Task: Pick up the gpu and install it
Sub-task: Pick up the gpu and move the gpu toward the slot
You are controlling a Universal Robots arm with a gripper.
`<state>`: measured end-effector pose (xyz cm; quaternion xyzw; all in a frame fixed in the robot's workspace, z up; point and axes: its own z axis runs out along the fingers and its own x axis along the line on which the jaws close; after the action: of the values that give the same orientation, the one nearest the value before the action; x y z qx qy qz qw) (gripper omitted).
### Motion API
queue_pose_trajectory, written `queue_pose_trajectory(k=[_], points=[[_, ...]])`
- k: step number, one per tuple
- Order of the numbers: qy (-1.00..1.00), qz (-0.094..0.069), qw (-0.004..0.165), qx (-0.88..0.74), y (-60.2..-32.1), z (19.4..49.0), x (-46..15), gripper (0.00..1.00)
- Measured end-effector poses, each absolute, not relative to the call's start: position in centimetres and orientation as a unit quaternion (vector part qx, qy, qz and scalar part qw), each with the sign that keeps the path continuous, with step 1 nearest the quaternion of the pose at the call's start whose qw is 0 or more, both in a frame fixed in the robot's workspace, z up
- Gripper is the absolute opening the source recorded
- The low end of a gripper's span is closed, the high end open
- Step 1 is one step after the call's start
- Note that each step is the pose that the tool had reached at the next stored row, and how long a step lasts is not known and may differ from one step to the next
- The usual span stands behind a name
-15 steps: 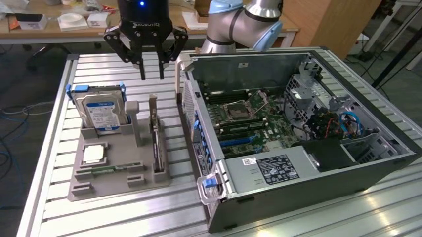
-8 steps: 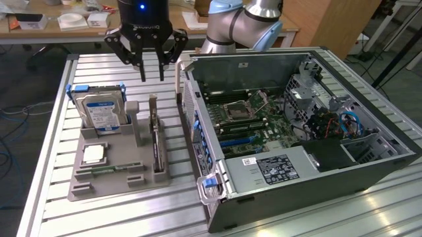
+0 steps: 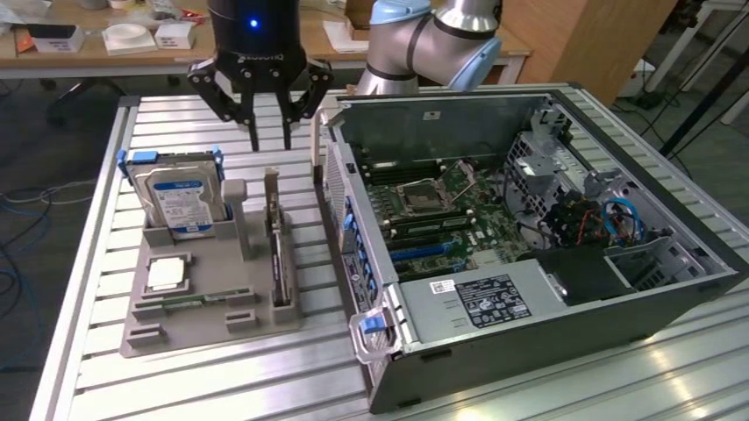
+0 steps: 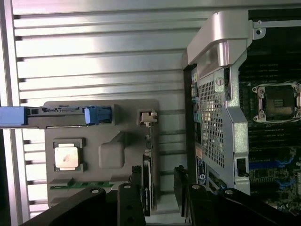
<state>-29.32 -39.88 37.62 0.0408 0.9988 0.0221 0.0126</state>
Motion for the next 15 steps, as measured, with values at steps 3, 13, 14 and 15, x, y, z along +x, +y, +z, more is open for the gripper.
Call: queue_pose_trajectory(k=[3,13,14,15], points=[[0.999,0.022,0.013,0.041,-39.9,37.3,-29.3,0.41],[0.999,0.022,0.013,0.041,-39.9,36.0,-29.3,0.41],[0.999,0.022,0.013,0.041,-39.9,35.9,-29.3,0.41],[0.999,0.022,0.013,0.041,-39.9,35.8,-29.3,0.41]])
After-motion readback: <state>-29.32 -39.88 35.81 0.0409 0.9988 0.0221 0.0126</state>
